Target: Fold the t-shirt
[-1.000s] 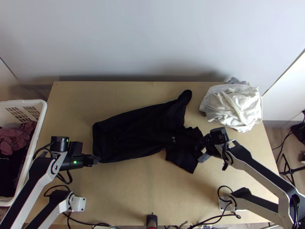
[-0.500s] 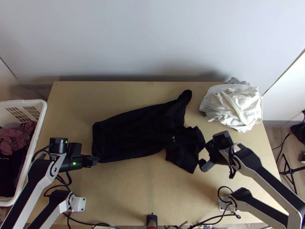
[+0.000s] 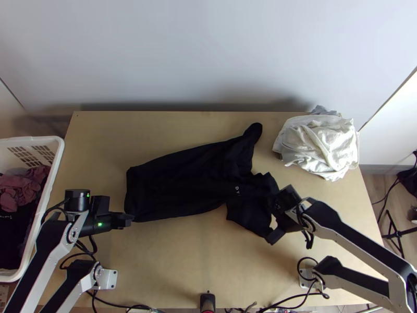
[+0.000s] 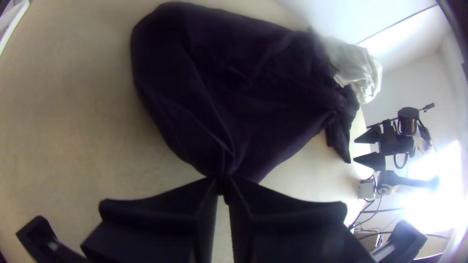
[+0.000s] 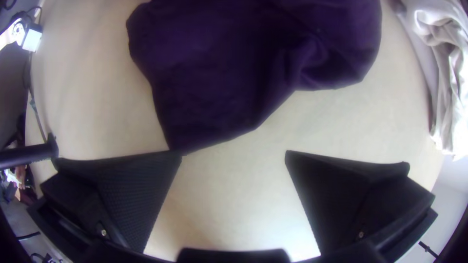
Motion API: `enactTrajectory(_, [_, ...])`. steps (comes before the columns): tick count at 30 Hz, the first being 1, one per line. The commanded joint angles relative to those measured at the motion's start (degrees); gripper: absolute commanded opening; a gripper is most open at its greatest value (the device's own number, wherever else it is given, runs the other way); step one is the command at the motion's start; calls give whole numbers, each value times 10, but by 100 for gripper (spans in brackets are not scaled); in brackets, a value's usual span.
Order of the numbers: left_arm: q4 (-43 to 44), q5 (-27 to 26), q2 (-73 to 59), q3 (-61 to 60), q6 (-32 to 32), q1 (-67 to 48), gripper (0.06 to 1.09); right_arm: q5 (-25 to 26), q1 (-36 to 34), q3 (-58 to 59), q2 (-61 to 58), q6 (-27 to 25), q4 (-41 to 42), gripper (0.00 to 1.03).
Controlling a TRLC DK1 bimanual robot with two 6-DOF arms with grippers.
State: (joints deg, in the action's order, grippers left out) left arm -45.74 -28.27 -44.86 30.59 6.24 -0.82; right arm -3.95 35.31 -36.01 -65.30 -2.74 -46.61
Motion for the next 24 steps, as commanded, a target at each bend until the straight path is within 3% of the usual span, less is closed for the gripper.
enactTrajectory(1, [-2,0,10,2,7,5,22,-1,20,11,-33,17,4,99])
enactTrajectory(24, [-20,13,37,9,25,5,22,0,54,-18,-47,32,24,98])
